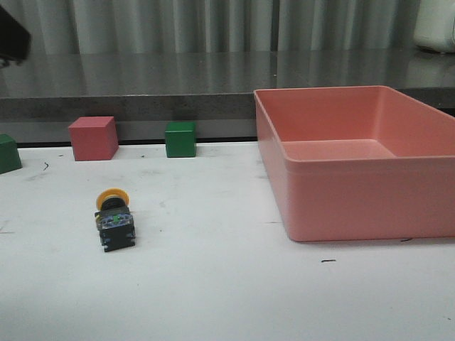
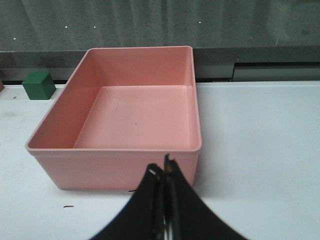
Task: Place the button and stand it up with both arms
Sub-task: 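Lower the open left gripper over the lying button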
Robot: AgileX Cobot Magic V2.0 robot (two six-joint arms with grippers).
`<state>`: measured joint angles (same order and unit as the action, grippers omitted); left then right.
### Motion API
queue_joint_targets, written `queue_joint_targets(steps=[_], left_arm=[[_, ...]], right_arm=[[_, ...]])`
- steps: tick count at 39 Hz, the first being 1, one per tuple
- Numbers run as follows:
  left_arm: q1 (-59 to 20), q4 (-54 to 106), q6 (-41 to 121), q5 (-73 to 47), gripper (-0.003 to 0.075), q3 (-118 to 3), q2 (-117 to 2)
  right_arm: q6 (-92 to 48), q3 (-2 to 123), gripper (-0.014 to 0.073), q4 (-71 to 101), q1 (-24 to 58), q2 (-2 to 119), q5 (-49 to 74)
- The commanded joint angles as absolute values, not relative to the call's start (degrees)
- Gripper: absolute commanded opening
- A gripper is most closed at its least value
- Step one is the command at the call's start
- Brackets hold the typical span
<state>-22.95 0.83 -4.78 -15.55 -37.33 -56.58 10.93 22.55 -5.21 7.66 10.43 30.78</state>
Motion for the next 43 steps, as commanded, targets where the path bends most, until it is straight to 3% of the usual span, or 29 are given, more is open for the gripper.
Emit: queue_joint_targets(steps=[1,10,23,43], left_arm=[[-26.4,2.39,-5.03,-14.25,0.068,-43.03,-62.03],[-27.25,9.9,-6.16,-25.53,0.068,-52.99,-74.73],[-24.34,9.91,-15.99,-44.38,0.068,-68.9,-92.47],[-22.18,12.04,-16.41,-64.94,0.068,-88.12,-114.2]], right_arm=[[10.24,24.02,-0.0071,-5.65,7.17,10.95,25.86],[10.24,24.02,-0.0071,-5.65,7.17,10.95,25.86],[10.24,24.02,-0.0071,-5.65,7.17,10.95,25.86],[10.24,24.02,-0.0071,-5.65,7.17,10.95,25.86]])
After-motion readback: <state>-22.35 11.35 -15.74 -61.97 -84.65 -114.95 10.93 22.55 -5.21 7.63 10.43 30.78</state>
